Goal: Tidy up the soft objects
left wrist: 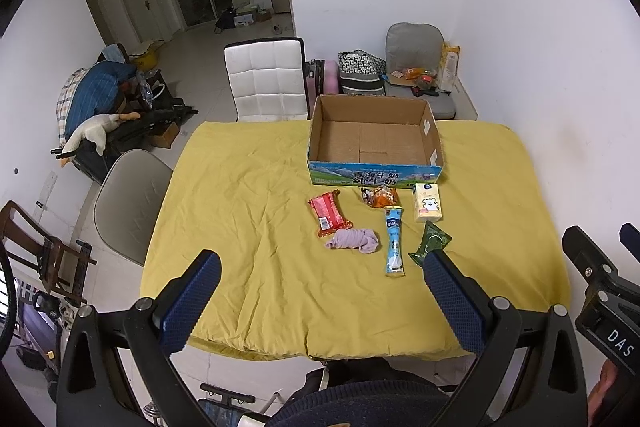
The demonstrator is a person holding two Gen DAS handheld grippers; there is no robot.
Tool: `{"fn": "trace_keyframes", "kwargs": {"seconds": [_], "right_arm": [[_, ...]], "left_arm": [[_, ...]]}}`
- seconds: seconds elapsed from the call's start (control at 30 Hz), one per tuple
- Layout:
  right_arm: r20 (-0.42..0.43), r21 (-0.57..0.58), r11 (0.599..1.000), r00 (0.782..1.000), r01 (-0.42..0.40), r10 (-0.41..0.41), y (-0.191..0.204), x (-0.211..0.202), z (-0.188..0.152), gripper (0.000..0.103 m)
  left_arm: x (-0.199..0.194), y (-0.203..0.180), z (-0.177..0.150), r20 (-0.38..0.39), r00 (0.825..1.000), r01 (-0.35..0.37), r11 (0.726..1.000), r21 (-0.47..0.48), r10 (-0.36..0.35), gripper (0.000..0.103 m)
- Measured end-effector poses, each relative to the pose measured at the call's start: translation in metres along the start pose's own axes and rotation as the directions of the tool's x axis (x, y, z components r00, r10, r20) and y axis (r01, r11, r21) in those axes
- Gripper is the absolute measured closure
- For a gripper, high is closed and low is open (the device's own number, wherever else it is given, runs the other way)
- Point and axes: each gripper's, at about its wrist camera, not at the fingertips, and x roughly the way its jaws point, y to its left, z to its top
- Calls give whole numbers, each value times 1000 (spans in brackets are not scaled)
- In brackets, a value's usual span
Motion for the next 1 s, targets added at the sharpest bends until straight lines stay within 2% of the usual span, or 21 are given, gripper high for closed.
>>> {"fn": "trace_keyframes", "kwargs": {"seconds": [0.4, 0.57, 0.67, 0.8, 0.97, 1.0], "right_arm": [[-6, 6, 1000, 1000, 0, 0, -5, 4, -2, 0], [-36, 21, 1000, 999, -2, 3, -7, 21, -1, 0], [-80, 42, 999, 997, -9, 12, -13, 49, 5, 0], [-152, 83, 996, 988, -19, 32, -24, 106, 17, 0], [-289, 105, 994, 956, -27, 57, -28, 213, 19, 0], [-312, 111, 994, 948, -25, 59, -28, 234, 18, 0]], "left_arm": [[4, 1, 1, -7, 1000, 8, 1000, -7, -8, 0], [22, -1, 8, -15, 1000, 15, 1000, -16, -15, 0], [50, -2, 17, -48, 999, 18, 1000, -19, -19, 0], [113, -2, 31, -131, 991, 24, 999, -42, -30, 0], [206, 3, 41, -249, 966, 44, 995, -86, -64, 0], [229, 3, 43, -288, 956, 31, 995, -91, -56, 0]]}}
